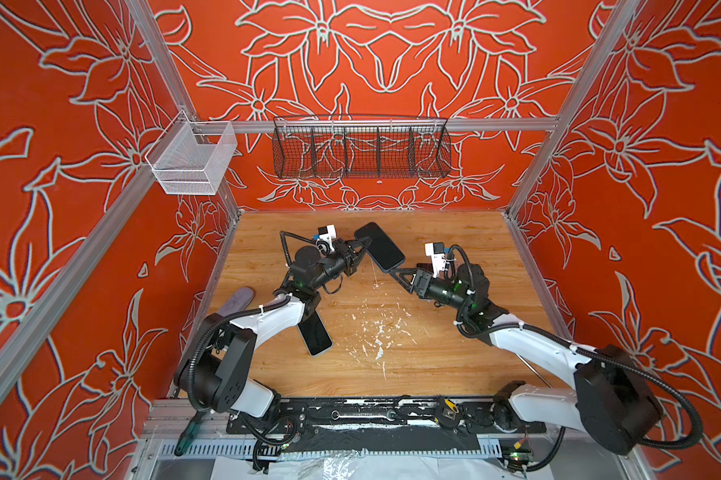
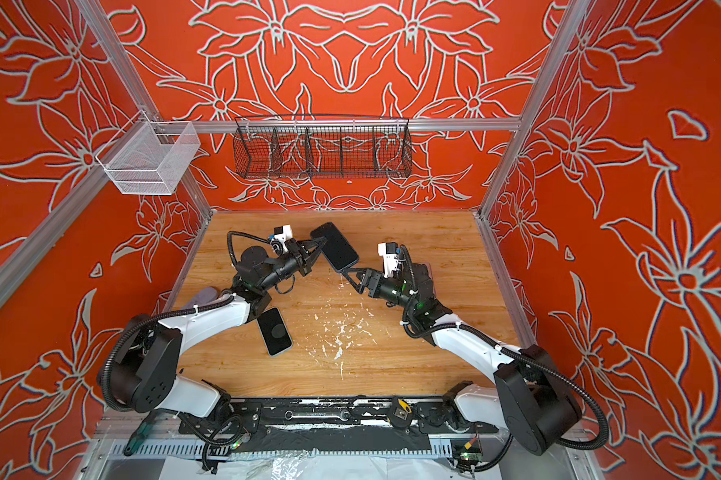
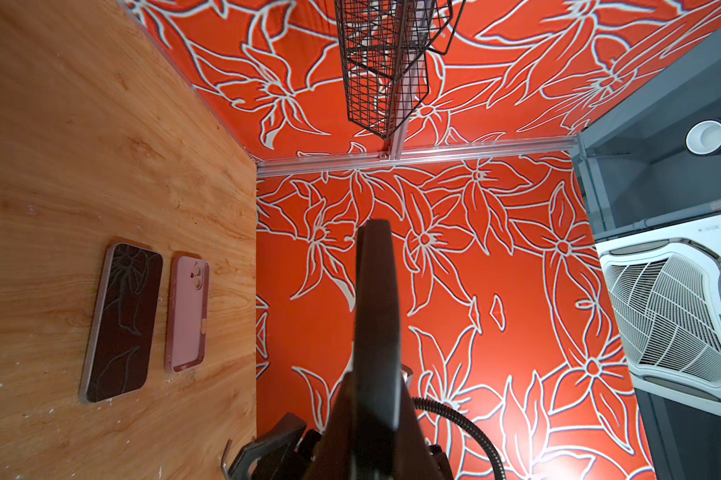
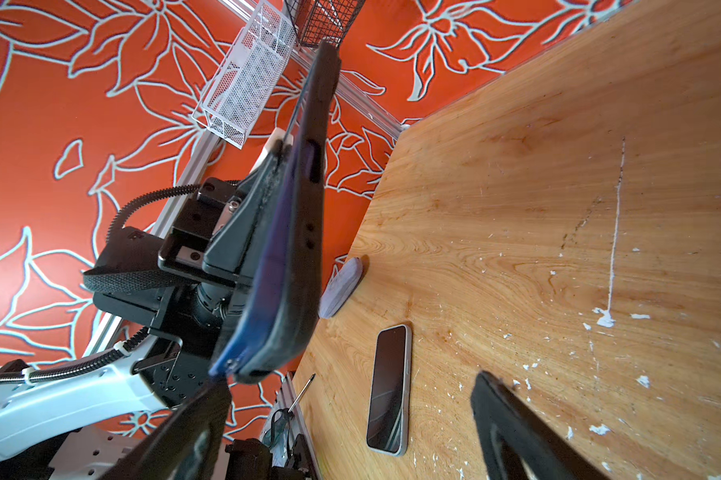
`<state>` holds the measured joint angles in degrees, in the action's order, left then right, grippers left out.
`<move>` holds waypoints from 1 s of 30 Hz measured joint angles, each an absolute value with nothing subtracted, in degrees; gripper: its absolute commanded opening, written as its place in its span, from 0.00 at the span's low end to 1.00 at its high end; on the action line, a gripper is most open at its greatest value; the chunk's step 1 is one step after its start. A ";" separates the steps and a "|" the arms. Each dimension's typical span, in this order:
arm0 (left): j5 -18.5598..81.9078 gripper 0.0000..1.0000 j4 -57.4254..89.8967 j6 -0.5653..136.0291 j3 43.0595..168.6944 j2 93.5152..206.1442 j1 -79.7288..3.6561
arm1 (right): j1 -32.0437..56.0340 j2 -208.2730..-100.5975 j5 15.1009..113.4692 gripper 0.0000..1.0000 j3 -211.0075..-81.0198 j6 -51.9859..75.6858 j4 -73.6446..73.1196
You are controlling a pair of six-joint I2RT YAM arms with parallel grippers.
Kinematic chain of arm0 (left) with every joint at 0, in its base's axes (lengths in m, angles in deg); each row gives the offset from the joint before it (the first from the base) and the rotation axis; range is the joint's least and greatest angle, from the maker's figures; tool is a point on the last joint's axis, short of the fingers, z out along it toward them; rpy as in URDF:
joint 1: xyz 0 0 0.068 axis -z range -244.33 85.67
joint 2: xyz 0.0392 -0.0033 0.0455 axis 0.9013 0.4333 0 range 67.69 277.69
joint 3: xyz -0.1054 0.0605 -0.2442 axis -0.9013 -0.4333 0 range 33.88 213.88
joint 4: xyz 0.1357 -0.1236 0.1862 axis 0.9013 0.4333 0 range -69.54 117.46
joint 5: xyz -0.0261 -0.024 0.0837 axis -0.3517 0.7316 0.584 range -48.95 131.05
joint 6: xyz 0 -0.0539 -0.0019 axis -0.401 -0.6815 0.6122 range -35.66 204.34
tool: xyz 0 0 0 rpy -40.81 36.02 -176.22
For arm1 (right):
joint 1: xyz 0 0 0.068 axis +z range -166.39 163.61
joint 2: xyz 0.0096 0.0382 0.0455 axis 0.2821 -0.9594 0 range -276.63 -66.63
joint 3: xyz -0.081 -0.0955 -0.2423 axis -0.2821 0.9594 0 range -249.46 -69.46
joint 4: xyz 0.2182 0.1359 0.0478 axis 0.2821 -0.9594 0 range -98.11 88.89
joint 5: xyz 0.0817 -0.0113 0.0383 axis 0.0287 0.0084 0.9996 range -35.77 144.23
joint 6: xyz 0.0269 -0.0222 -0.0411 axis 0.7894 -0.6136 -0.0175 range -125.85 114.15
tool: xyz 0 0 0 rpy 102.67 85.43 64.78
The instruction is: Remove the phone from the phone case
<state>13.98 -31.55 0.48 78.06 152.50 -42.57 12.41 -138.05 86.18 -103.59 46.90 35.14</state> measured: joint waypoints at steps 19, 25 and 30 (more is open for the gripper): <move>14.70 0.00 -32.10 0.24 78.24 152.50 -41.69 | 10.90 -138.99 86.90 0.91 -103.59 46.92 35.81; 15.55 0.00 -32.17 0.31 78.24 152.28 -40.78 | 10.11 -139.65 88.25 0.89 -103.59 47.01 36.80; 15.81 0.00 -32.23 0.40 78.24 151.78 -40.32 | 9.57 -139.65 89.61 0.84 -103.59 47.14 37.37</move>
<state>15.81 -32.23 0.40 78.24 151.78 -40.32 9.57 -139.65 89.61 -103.59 47.14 37.37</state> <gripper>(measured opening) 0.091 0.857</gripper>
